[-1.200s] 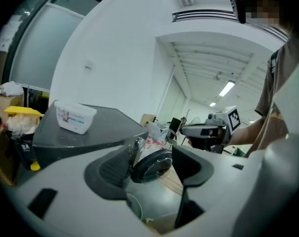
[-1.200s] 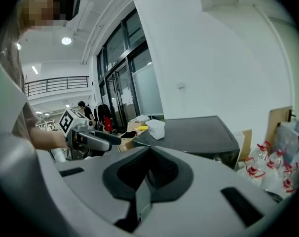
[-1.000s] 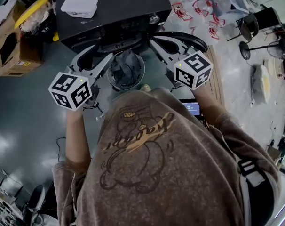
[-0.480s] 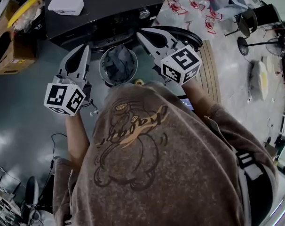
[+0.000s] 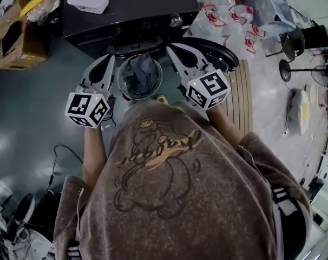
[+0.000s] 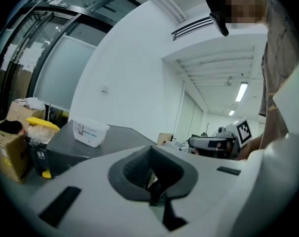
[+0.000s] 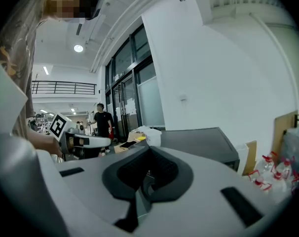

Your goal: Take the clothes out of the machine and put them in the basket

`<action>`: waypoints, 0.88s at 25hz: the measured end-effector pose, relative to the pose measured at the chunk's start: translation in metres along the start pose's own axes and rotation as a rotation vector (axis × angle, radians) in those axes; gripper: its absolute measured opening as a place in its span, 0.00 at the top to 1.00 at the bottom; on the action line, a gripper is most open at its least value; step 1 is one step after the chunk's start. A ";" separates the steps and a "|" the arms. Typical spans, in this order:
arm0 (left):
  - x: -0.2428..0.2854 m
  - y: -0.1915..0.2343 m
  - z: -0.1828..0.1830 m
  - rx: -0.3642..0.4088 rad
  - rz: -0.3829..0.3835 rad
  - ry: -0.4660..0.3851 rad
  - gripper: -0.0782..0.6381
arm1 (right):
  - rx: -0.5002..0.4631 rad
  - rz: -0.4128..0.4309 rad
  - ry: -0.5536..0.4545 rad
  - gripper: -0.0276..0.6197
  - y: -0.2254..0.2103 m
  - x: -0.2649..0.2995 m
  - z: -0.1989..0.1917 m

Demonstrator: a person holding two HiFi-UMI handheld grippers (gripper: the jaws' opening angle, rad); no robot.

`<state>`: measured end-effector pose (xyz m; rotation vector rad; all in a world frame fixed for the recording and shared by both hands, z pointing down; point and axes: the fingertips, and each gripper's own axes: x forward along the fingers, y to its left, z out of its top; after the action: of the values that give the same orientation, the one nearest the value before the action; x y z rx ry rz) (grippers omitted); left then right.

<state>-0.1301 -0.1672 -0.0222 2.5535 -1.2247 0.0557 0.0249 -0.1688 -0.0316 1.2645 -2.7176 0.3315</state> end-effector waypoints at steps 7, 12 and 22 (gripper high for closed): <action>-0.004 0.007 0.003 -0.008 0.041 -0.001 0.88 | -0.019 0.045 0.010 0.96 0.003 0.010 0.000; -0.005 0.002 0.006 -0.026 0.052 -0.014 0.88 | -0.021 0.073 0.011 0.96 0.005 0.010 0.000; -0.013 0.004 0.006 -0.031 0.108 -0.009 0.88 | -0.026 0.090 0.024 0.97 0.005 0.016 -0.001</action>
<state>-0.1423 -0.1617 -0.0289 2.4624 -1.3552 0.0490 0.0110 -0.1773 -0.0280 1.1272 -2.7550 0.3167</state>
